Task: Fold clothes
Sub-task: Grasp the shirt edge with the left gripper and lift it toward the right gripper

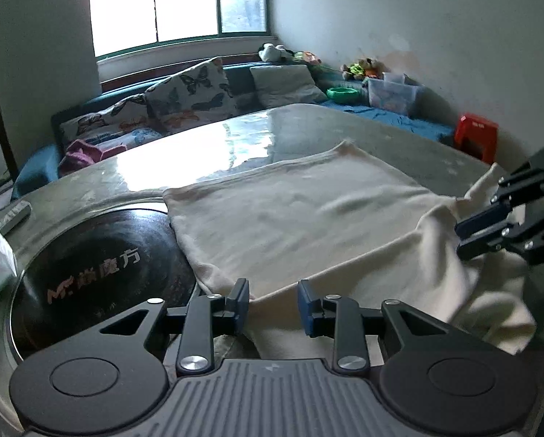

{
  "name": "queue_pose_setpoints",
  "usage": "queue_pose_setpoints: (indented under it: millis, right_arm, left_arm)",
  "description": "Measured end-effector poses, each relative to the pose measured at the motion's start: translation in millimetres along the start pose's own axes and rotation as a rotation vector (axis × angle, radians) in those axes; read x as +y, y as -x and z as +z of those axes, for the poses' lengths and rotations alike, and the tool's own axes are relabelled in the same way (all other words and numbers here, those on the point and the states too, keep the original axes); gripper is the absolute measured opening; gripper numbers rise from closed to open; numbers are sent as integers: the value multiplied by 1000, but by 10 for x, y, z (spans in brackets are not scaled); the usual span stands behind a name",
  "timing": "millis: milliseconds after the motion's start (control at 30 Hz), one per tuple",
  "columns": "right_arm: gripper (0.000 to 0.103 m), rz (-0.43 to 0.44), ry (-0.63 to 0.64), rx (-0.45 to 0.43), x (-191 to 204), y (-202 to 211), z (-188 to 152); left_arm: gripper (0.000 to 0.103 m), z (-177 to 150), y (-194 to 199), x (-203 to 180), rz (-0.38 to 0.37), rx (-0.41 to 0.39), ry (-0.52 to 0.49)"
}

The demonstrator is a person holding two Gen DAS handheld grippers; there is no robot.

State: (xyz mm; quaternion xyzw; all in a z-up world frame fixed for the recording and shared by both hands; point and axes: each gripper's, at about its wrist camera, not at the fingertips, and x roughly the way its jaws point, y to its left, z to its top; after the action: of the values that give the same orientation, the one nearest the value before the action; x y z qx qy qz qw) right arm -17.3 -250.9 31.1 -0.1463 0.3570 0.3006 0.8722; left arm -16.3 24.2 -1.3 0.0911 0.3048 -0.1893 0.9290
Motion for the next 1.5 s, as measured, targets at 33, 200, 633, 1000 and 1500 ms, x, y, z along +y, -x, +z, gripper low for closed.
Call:
queue_pose_setpoints:
  millis: [33, 200, 633, 1000, 1500]
  right_arm:
    - [22, 0, 0, -1, 3, 3, 3]
    - [26, -1, -1, -4, 19, 15, 17]
    - [28, -7, -13, 17, 23, 6, -93]
    - [28, -16, -10, -1, 59, 63, -129]
    - [28, -326, -332, -47, -780, 644, -675]
  left_arm:
    - [32, 0, -9, 6, -1, 0, -9]
    - [31, -2, -26, 44, -38, -3, -49]
    - [0, -97, 3, 11, 94, -10, -81]
    - [3, 54, 90, -38, 67, -22, 27]
    - [19, 330, -109, -1028, -180, -46, 9]
